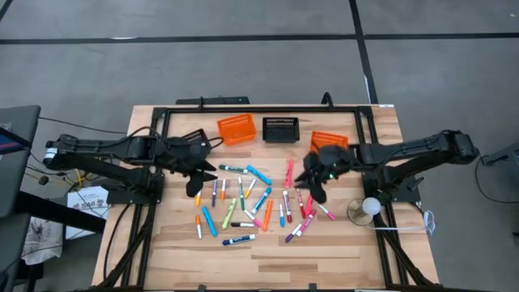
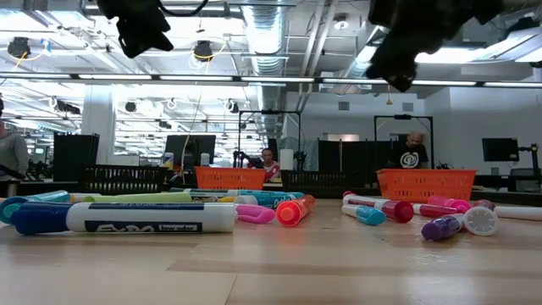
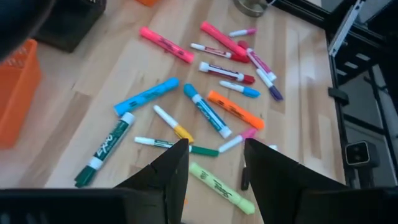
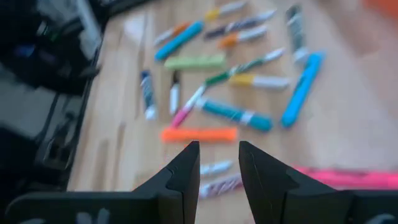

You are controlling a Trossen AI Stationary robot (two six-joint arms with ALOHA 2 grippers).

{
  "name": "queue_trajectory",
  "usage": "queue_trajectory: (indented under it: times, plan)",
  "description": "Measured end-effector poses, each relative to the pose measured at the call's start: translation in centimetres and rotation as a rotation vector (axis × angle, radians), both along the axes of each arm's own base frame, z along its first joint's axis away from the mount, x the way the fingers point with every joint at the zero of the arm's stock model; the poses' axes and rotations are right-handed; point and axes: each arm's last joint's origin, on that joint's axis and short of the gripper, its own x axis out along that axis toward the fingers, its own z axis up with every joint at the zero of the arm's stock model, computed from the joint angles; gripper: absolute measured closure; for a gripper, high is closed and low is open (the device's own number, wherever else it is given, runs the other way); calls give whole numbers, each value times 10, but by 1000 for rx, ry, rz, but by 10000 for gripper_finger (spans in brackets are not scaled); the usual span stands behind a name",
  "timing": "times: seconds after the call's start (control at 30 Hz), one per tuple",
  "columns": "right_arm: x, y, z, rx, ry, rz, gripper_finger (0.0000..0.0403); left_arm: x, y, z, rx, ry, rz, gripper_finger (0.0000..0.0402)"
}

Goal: Pick & Place Markers
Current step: Put the large pink marker pen into the left black bin

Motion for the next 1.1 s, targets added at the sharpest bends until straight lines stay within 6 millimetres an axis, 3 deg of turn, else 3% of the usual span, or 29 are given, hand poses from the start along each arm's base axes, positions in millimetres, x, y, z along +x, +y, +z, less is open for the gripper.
queue_trajectory:
  times: [0.3,0.5,0.73,1.1]
  plan:
    - [-10,49,-9,37,97,168,301,0,1,0,66,-4,52,247]
    - [-1,70,-37,-17,225,262,301,0,1,0,76,-9,48,247]
    - [13,78,-65,-136,439,347,301,1,1,-5,72,-1,51,247]
    - [33,86,-75,-311,501,564,301,1,1,-18,74,27,50,247]
